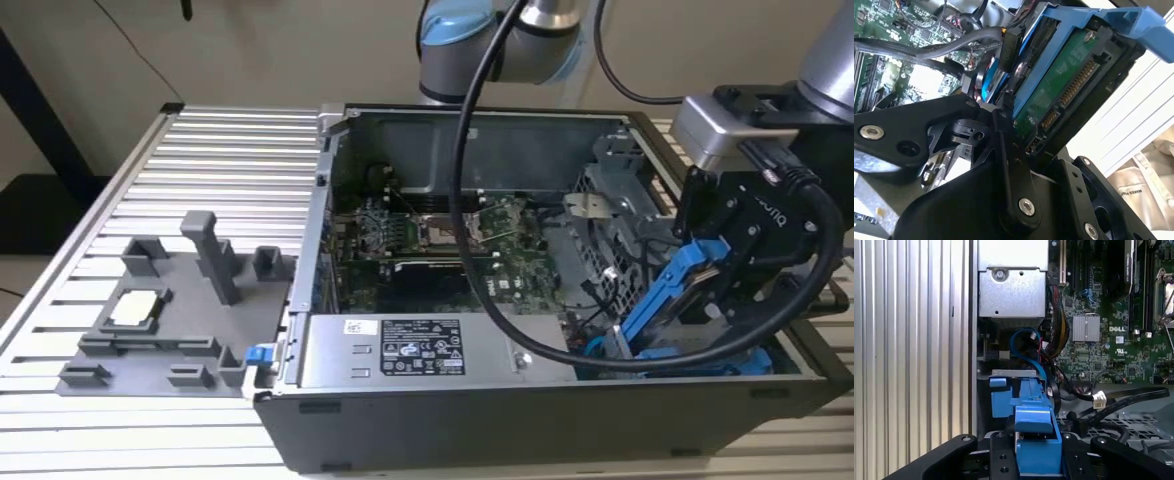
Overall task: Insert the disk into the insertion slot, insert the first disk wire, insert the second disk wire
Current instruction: 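Insert the disk into the insertion slot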
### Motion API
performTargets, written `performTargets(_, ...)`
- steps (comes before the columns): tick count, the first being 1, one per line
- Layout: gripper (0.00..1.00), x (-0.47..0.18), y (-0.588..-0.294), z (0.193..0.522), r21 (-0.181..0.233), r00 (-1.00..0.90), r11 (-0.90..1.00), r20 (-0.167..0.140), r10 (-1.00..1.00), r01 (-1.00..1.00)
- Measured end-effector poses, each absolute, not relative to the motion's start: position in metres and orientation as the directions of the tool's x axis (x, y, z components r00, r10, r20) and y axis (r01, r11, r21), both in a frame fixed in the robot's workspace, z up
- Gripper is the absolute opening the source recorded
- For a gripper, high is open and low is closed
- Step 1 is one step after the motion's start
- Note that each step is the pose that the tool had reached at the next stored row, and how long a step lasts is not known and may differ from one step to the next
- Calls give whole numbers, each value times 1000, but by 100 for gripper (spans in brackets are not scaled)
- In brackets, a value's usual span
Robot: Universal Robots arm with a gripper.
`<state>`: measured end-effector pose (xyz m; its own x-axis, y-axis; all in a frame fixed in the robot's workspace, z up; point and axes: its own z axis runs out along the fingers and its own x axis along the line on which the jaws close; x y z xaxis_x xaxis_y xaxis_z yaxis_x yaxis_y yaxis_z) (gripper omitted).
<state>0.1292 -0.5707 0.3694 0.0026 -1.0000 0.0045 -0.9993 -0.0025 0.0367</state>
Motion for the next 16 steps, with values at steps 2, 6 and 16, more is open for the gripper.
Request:
performTargets(2, 33, 129, -571, 369, 37, 3, -2, 5, -1000, -999)
performTargets(6, 33, 129, -571, 369, 37, 3, -3, 4, -1000, -999)
performTargets(16, 41, 129, -571, 369, 37, 3, -2, 4, -1000, -999)
